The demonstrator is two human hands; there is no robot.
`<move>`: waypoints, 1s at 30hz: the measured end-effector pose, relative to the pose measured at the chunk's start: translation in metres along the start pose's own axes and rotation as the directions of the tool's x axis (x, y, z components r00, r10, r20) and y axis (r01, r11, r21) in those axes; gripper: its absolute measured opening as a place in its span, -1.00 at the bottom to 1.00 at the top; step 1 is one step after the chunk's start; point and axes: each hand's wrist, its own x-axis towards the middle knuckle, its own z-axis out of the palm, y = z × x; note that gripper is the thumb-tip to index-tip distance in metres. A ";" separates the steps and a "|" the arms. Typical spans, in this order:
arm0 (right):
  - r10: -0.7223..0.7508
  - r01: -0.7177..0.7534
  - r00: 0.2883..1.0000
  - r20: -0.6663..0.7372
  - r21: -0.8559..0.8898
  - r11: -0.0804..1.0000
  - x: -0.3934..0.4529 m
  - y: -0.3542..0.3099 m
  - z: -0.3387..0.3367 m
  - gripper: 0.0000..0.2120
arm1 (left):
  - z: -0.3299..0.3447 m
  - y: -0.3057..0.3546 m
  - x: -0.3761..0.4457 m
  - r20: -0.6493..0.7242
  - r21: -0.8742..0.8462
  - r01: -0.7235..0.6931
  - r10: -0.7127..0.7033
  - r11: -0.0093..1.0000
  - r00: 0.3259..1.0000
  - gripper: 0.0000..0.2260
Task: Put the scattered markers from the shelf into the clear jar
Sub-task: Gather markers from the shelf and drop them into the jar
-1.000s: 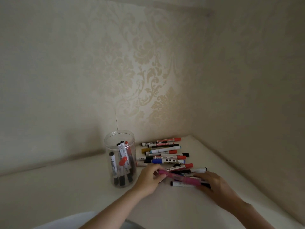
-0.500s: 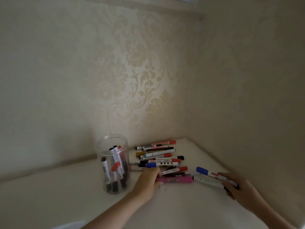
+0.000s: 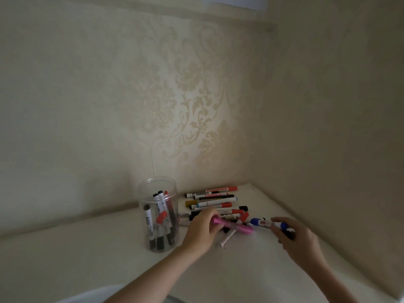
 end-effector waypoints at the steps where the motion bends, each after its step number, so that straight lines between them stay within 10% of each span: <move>1: -0.010 0.010 1.000 -0.004 -0.017 1.000 0.000 -0.001 0.002 -0.82 | 0.005 0.000 -0.003 0.021 -0.001 0.027 -0.027 1.000 0.999 -0.93; 10: -0.036 0.033 0.998 -0.048 -0.055 0.998 -0.008 0.004 0.008 -0.83 | 0.035 0.005 -0.027 0.101 0.175 -0.004 -0.014 0.985 0.995 -0.80; 15: -0.065 0.057 0.991 -0.114 -0.072 0.996 -0.012 0.004 0.006 -0.81 | 0.022 0.011 -0.022 0.027 -0.014 0.087 -0.087 0.996 0.996 -0.86; 30: -0.271 0.295 0.935 -0.227 0.078 0.952 0.022 -0.155 -0.006 -0.82 | -0.201 0.079 0.028 -0.199 -0.022 -0.042 0.036 0.999 0.979 -0.94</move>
